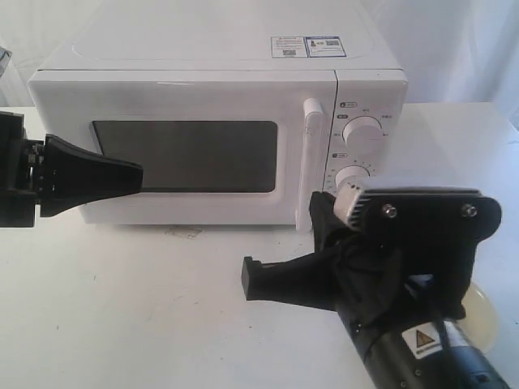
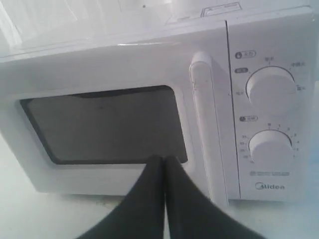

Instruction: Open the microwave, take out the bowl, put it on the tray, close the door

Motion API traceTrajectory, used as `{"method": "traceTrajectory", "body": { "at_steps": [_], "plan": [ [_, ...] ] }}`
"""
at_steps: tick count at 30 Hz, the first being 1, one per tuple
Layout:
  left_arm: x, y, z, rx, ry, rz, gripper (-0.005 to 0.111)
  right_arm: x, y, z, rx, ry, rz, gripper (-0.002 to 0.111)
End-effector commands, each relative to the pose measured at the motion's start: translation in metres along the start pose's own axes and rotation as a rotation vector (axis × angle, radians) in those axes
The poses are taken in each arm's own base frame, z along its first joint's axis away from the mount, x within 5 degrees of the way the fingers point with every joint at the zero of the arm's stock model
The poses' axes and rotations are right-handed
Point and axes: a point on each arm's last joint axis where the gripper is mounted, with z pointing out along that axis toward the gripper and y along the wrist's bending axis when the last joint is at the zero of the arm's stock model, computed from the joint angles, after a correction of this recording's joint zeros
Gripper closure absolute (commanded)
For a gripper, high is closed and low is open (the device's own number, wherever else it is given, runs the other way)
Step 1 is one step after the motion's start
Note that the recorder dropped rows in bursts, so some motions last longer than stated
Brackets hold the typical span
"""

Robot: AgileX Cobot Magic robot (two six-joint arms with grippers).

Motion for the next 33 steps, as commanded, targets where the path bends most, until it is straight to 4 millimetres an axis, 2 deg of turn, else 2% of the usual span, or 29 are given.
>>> {"method": "traceTrajectory", "body": {
  "at_steps": [1,6,10,14,18,24,28,33],
  "plan": [
    [-0.003,-0.004,-0.001,0.015,-0.015,0.003,0.107,-0.022,0.001,-0.008,-0.117,-0.067,-0.064,0.108],
    [-0.003,-0.003,-0.001,0.009,-0.015,0.003,0.107,-0.055,-0.007,-0.015,-0.323,-0.089,-0.051,0.108],
    [-0.003,-0.003,-0.001,0.009,-0.015,0.003,0.107,-0.065,-0.02,-0.015,-0.437,-0.019,-0.082,0.108],
    [-0.003,-0.003,-0.001,0.009,-0.015,0.003,0.107,-0.069,-0.041,-0.016,-0.492,0.075,-0.137,0.108],
    [-0.003,-0.003,-0.001,0.009,-0.015,0.003,0.107,-0.068,-0.071,-0.023,-0.428,0.115,-0.101,0.108],
    [-0.003,-0.003,-0.001,0.009,-0.015,0.003,0.107,-0.054,-0.113,-0.048,-0.272,0.075,0.094,0.108],
    [-0.003,-0.003,-0.001,0.007,-0.015,0.003,0.107,-0.039,-0.134,-0.066,-0.181,-0.006,0.119,0.108],
    [-0.003,-0.003,-0.001,0.007,-0.015,0.003,0.107,-0.021,-0.149,-0.082,-0.098,-0.098,0.135,0.108]
  ]
}}
